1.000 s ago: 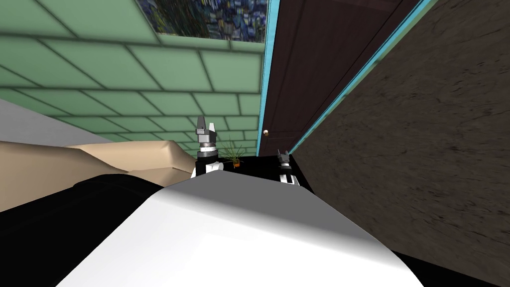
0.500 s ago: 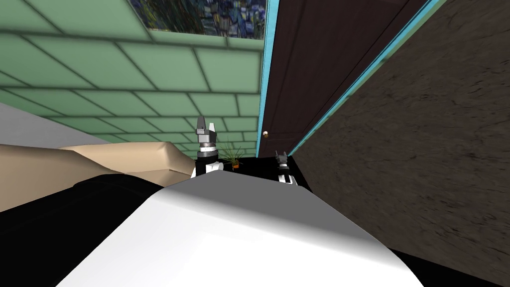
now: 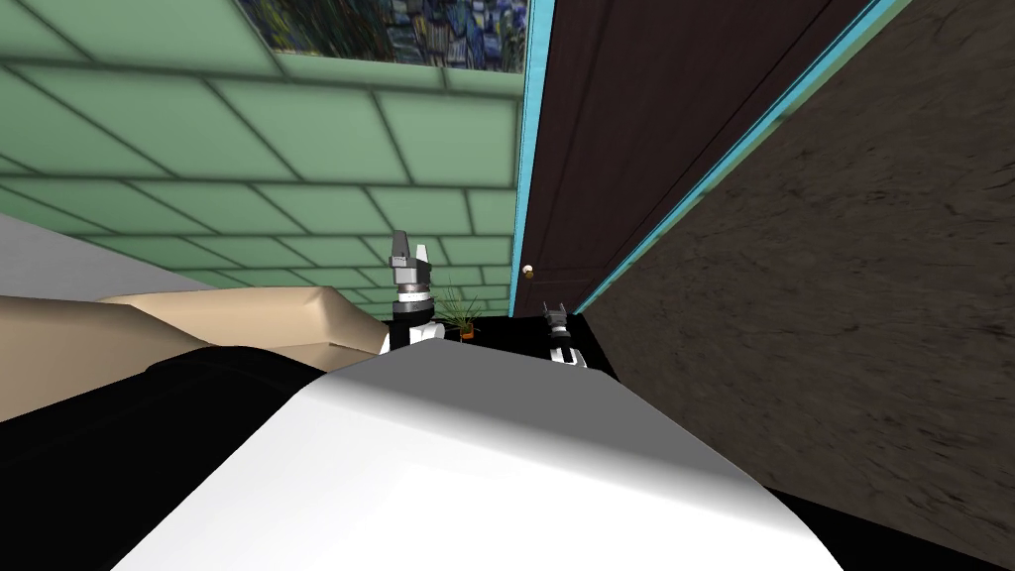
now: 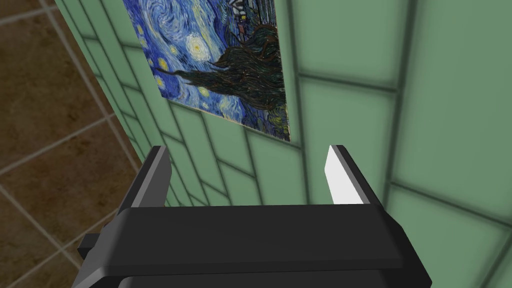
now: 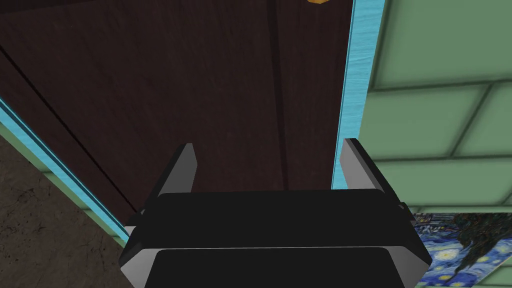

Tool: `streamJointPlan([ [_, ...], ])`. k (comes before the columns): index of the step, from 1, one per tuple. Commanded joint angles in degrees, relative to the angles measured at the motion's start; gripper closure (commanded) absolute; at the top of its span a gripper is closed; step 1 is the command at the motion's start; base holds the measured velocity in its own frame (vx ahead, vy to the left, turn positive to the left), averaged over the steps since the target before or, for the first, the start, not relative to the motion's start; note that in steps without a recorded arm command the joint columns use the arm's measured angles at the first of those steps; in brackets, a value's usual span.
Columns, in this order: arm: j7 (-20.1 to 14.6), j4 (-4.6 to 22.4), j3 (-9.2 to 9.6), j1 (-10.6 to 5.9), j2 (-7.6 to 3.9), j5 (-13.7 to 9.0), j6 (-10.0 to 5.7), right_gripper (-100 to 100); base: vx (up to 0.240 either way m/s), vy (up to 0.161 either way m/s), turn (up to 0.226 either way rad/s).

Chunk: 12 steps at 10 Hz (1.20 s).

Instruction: Pull the door open

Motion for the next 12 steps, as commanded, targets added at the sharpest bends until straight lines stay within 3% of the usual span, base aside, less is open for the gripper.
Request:
streamJointPlan([
  [1,1.38,2.08,-0.33,-0.71,0.3,0.55,-0.58,-100,0.102,-0.009,0.014],
  [4,4.84,6.83,-1.03,-2.56,1.73,2.16,-1.37,-100,0.155,0.035,0.021],
  [9,7.73,10.81,-1.61,-4.11,3.27,3.51,-2.04,-100,0.188,0.064,0.016],
  [12,7.41,10.43,-1.47,-3.9,2.49,3.31,-1.94,-100,-0.052,-0.011,0.007],
])
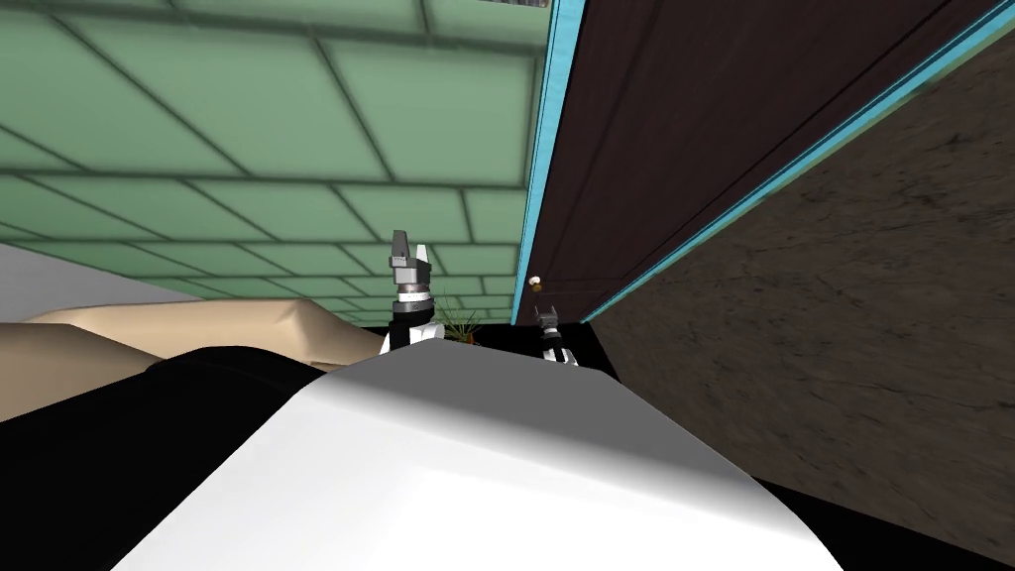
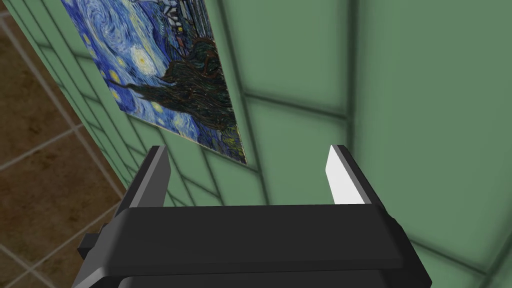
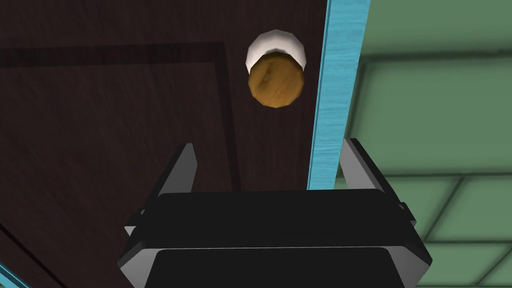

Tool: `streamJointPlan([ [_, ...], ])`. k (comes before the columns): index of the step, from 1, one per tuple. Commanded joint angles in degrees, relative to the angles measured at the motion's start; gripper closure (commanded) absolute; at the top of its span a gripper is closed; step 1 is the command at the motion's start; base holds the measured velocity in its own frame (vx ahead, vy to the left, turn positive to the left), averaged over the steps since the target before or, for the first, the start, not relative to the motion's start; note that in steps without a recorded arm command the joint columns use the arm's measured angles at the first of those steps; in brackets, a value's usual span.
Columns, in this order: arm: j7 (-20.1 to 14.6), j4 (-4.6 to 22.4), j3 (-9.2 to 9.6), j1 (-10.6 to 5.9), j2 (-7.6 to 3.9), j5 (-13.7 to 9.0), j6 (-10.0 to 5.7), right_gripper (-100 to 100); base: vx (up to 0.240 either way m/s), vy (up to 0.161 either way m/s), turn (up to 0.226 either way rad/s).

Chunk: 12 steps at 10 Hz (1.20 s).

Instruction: Pull the door open

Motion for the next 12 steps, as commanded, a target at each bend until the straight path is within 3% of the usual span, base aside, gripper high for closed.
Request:
streamJointPlan([
  [1,-0.12,-0.33,0.11,0.24,-0.33,0.0,0.18,-100,-0.162,-0.063,0.013],
  [6,-0.07,-0.15,0.3,0.21,-2.11,-0.39,0.41,-100,-0.186,-0.044,0.02],
  [12,0.22,0.26,0.73,0.12,-5.16,-1.44,0.9,-100,-0.187,-0.037,0.03],
])
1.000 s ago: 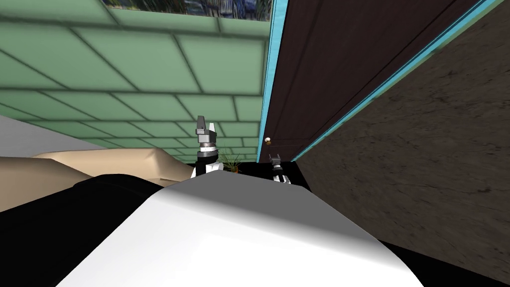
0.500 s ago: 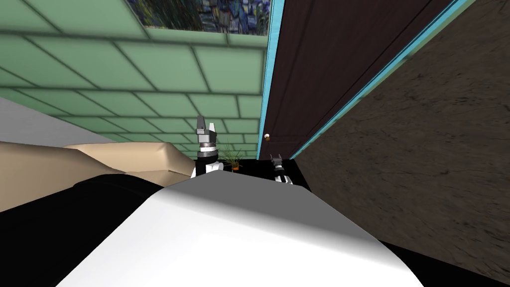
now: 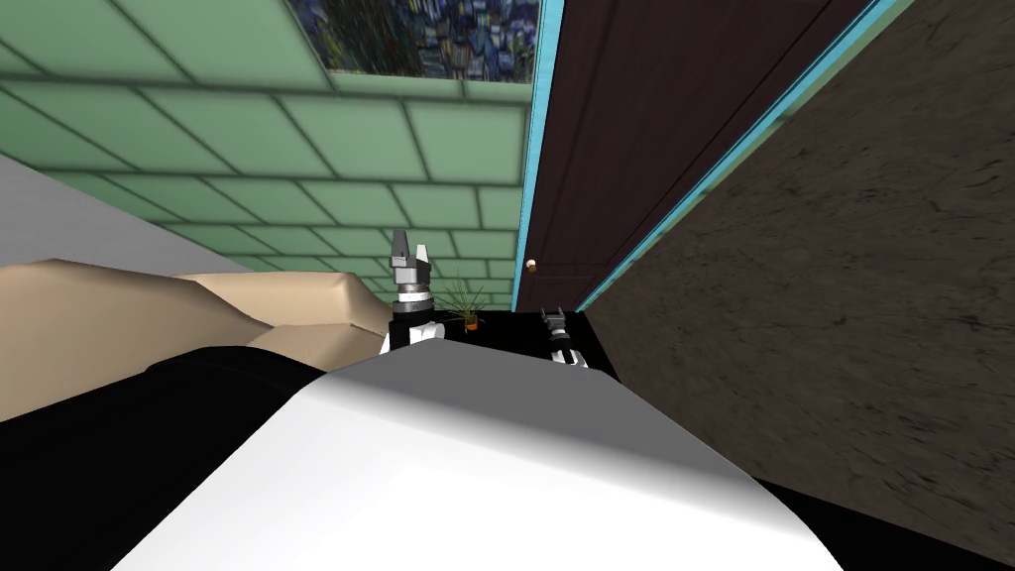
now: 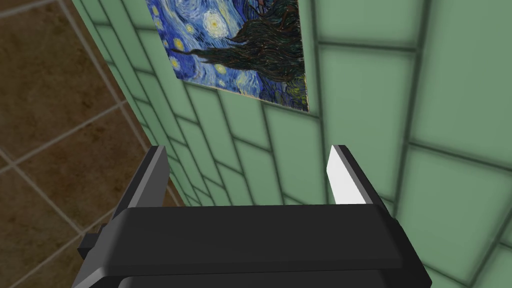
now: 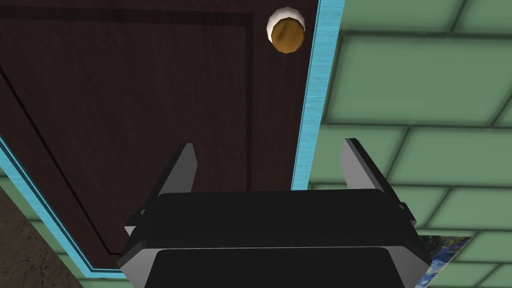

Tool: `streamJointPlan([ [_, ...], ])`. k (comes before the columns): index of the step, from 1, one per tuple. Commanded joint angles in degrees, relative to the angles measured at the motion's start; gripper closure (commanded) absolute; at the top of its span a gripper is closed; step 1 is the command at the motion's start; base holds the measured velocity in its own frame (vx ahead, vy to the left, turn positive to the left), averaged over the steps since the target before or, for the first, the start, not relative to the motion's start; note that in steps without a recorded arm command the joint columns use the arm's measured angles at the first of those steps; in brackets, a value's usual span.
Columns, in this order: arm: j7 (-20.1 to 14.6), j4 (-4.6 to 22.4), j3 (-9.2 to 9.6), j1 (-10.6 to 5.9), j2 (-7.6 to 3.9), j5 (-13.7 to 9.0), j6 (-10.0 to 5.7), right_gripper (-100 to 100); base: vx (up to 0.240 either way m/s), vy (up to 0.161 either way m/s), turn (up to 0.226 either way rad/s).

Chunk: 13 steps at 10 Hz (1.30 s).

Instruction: Pull the door open

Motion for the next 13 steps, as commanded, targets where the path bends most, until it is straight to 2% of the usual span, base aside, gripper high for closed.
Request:
streamJointPlan([
  [1,0.31,0.37,0.12,-0.05,-0.93,-0.49,-0.01,-100,-0.217,-0.035,0.036],
  [4,0.98,0.82,0.6,-0.19,-2.94,-2.01,0.47,-100,-0.185,-0.027,0.055],
  [5,1.69,1.09,0.93,-0.31,-3.55,-3.21,0.74,-100,-0.147,0.003,0.094],
  [6,2.32,1.25,1.16,-0.42,-3.53,-4.1,0.87,-100,-0.081,0.004,0.076],
  [7,3.09,1.36,1.41,-0.54,-3.05,-5.04,0.97,-100,0.054,0.002,0.087],
  [10,3.9,1.42,1.65,-0.66,-2.1,-5.9,1.02,-100,0.154,0.001,0.018],
  [13,4.8,1.43,1.9,-0.8,-0.6,-6.72,1.03,-100,0.194,0.005,0.011],
])
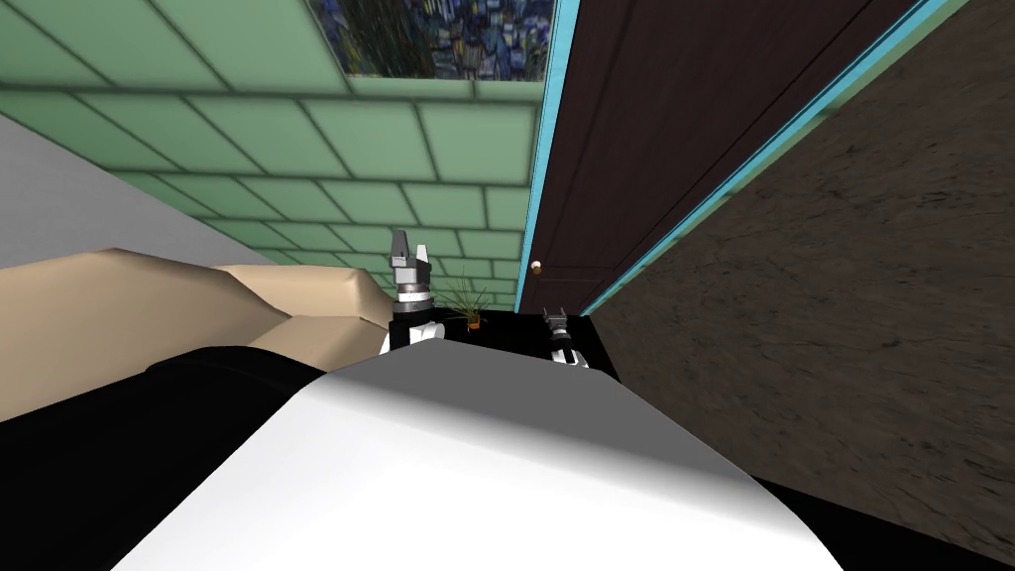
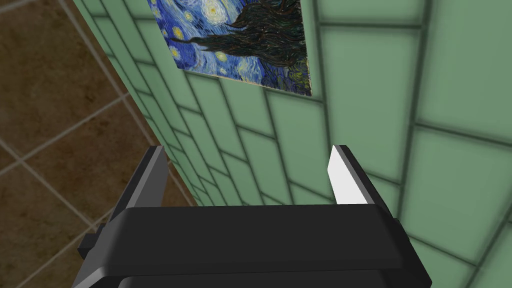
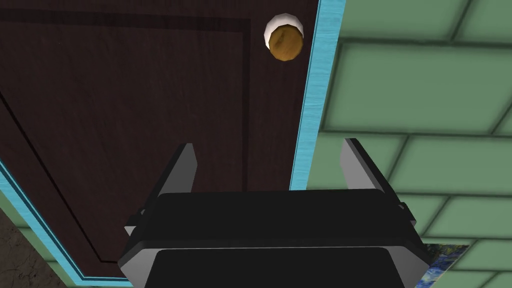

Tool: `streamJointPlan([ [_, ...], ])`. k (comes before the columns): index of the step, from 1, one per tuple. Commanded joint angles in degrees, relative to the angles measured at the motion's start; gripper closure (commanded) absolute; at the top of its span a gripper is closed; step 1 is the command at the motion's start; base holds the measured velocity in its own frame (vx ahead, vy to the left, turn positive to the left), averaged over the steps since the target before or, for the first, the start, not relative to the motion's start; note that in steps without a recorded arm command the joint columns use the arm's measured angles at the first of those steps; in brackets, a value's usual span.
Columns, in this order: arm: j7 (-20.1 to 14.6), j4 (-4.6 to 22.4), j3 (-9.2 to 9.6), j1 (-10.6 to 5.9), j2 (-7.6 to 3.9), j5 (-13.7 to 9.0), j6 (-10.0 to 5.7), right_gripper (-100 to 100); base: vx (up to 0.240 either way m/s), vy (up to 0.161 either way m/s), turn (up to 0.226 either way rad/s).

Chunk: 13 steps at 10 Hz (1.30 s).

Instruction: Pull the door open

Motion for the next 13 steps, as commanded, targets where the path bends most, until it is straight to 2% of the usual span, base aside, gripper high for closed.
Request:
streamJointPlan([
  [1,0.44,0.1,0.08,-0.23,0.73,-0.34,0.04,-100,0.196,0.006,0.001],
  [7,1.51,0.05,0.38,-0.4,3.48,-1.16,0.0,-100,0.195,0.01,-0.013],
  [13,2.05,-0.01,0.52,-0.48,5.26,-1.51,-0.04,-100,0.186,0.028,-0.017],
])
